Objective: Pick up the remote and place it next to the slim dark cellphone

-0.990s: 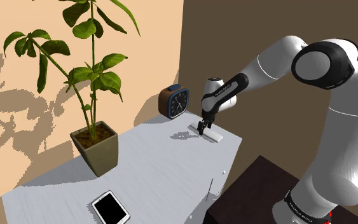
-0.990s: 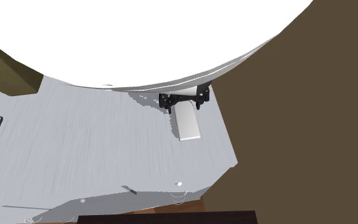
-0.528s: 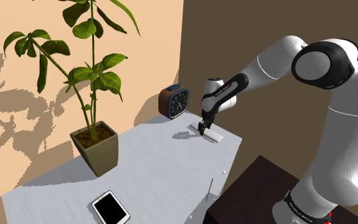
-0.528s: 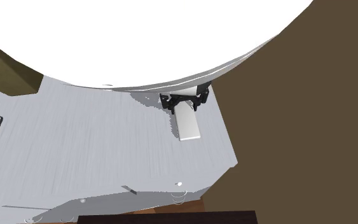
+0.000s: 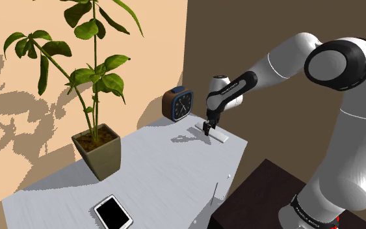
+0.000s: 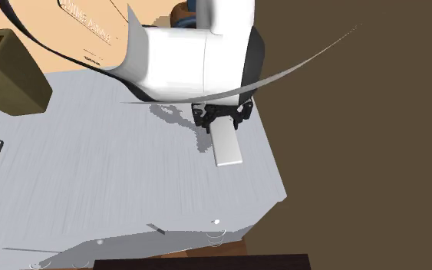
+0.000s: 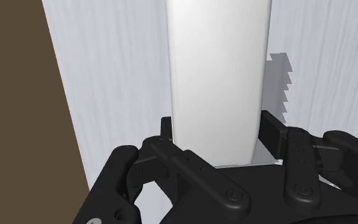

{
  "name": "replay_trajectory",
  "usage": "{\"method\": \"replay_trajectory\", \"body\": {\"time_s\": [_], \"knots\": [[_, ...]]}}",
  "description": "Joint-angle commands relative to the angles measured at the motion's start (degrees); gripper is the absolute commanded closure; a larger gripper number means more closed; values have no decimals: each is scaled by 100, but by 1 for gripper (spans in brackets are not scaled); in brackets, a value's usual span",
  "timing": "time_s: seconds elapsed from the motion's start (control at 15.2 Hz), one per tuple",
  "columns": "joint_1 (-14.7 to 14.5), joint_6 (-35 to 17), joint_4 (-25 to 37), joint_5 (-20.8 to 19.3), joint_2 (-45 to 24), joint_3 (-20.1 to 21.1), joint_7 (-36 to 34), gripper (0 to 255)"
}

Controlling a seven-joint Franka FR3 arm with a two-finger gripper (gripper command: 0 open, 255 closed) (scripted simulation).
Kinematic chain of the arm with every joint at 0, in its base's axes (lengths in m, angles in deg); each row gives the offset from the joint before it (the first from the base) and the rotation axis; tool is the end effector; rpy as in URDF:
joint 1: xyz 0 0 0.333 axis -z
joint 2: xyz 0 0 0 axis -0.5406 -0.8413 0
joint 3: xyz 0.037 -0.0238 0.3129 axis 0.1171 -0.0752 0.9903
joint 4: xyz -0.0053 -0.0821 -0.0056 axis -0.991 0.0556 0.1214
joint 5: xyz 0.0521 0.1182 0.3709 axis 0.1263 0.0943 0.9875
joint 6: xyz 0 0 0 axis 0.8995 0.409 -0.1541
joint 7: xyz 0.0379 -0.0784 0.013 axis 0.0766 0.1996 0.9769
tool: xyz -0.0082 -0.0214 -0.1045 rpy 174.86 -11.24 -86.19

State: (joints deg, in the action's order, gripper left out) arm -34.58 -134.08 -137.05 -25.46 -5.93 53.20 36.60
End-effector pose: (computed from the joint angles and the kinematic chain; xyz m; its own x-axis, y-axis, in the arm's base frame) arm 0.5455 -0.0542 0.2655 0.9908 0.1353 -0.0076 0.1353 -0.9908 0.0079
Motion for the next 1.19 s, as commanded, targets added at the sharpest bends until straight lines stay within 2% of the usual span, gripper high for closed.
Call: {"method": "replay_trajectory", "body": {"time_s": [0.0, 0.73, 1.12], "knots": [[-2, 135, 12, -25, 124, -13, -8, 255], [-26, 847, 196, -136, 657, -43, -80, 255], [-471, 702, -460, -244, 1167, 300, -936, 255]]}}
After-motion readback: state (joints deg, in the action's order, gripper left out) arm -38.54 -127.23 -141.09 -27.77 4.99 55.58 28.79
